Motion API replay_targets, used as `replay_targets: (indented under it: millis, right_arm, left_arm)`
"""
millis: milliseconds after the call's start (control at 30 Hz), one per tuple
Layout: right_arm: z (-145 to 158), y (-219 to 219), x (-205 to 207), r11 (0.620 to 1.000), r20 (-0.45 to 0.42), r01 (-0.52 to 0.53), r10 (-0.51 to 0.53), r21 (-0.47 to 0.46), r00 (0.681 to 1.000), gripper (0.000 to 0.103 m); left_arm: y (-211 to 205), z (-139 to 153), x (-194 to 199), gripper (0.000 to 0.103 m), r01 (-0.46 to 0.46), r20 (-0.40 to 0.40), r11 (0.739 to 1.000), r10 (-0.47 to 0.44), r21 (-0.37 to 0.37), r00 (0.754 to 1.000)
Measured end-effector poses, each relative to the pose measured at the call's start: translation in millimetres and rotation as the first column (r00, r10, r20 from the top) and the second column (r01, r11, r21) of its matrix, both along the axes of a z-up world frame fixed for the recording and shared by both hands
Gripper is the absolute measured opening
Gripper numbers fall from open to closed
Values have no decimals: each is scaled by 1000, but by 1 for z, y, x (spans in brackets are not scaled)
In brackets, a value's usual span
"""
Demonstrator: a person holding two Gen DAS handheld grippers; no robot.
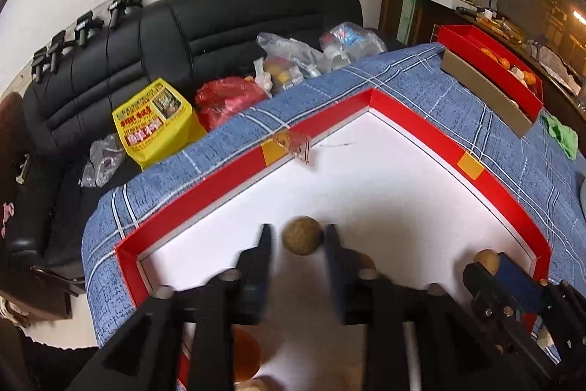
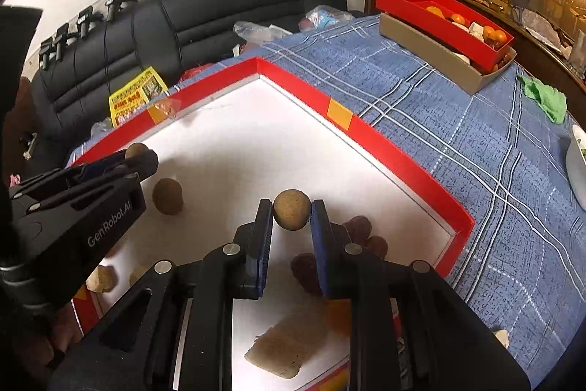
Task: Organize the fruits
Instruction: 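Open both tools to drop the brown balls into the tray, then move both tools back toward the two white cubes on the tablecloth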
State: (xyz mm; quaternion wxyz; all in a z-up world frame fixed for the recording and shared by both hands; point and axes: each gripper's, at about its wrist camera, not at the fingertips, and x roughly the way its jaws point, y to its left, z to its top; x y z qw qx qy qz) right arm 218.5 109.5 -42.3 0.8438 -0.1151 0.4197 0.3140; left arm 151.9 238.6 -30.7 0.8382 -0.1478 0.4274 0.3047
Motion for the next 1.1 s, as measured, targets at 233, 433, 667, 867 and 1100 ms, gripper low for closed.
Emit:
replay_targets:
  millis: [233, 433, 667, 867, 1100]
  right_arm:
    - [17, -15, -12, 1000, 49, 12, -12, -7, 999, 68]
    - [47, -84, -37, 994, 125, 73, -83, 79, 989, 68]
    - [25, -211, -42, 949, 54, 291, -298, 119, 953, 68]
    - [-2, -219, -41, 965, 11, 252, -253, 73, 967, 61]
    - [-15, -191, -24, 988, 33, 152, -151, -39, 988, 39]
  left_arm:
    - [-4, 13, -18, 69, -21, 25, 999, 22, -26, 999]
    - [-28, 41, -53, 69, 1, 157, 1000, 0, -7, 988]
    - [-111, 49, -69, 70, 222, 231, 974, -227, 45, 946]
    - [-158, 38, -68, 70, 352, 195, 933, -361, 78, 912]
    - [-161, 35, -64, 70, 376, 188, 924, -382, 70, 905]
